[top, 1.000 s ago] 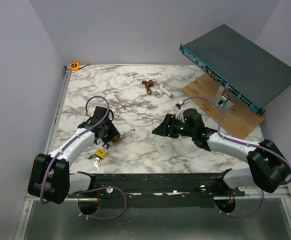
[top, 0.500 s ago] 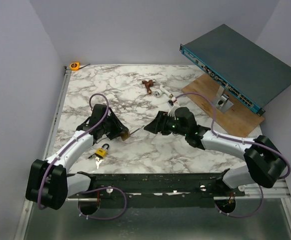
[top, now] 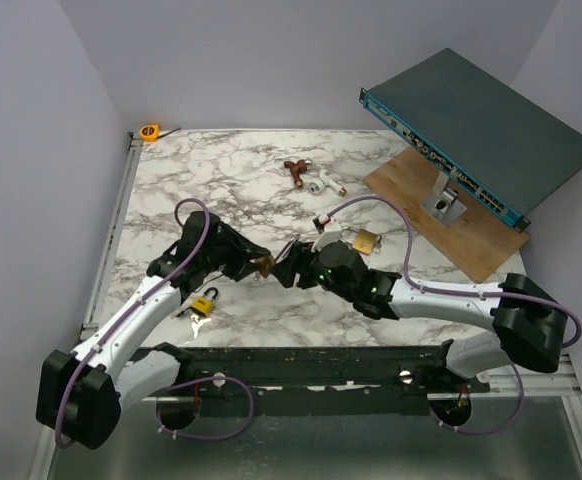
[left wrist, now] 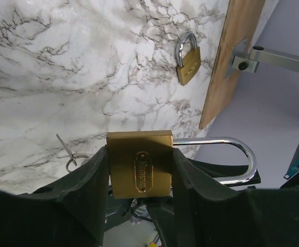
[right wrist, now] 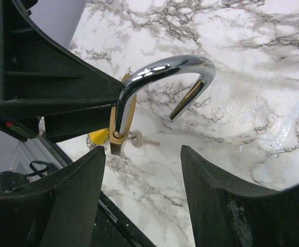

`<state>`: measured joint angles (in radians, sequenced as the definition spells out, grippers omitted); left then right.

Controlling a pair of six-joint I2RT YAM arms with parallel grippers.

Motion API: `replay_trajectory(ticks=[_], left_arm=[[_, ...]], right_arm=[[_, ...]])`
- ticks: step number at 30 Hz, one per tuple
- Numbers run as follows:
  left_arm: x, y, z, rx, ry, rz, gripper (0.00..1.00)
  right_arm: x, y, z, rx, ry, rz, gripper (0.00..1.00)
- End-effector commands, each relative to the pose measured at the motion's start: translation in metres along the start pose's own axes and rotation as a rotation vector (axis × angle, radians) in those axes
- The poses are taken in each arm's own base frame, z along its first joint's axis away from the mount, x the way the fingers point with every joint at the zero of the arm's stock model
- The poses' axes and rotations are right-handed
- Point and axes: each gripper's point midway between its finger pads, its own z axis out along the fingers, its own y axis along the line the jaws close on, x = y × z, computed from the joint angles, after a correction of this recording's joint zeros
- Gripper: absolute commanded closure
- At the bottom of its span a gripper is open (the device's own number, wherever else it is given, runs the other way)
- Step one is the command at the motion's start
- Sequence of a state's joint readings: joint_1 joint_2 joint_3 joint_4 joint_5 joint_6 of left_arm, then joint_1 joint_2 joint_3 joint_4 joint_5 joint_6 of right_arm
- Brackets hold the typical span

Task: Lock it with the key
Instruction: Pick up the lock from the center of the board, then lock the lock.

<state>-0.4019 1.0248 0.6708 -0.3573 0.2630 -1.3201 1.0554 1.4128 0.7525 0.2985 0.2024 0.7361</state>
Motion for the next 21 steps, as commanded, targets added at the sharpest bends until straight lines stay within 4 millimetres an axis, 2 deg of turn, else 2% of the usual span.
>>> replay_trajectory(ticks=[1,5,9,16,18,21], left_arm=[[0.008,-0.04,-0.02,0.107,0.027,-0.088,1.0],[0.013,-0.05,-0.026,0.145,0.053,-0.106,1.0],[0.019,-0.059,-0.032,0.17,0.073,-0.109,1.0],[0.024,-0.071,-0.041,0.211,0.081,-0.123,1.0],[0.028,-0.076,-0.043,0.232,0.106,-0.112,1.0],[0.033,-0.089,-0.05,0.285,0.124,-0.028,1.0]], right_arm=[[-0.031,0.003,0.005,0.07,-0.163,-0.029,0.38],[-0.026,0.01,0.013,0.095,-0.162,-0.082,0.43],[-0.03,0.015,0.016,0.098,-0.193,-0.093,0.47],[-0.035,0.018,0.018,0.11,-0.221,-0.091,0.82],[-0.037,0.02,0.016,0.111,-0.224,-0.094,0.98],[-0.045,0.025,0.008,0.097,-0.234,-0.105,0.99]])
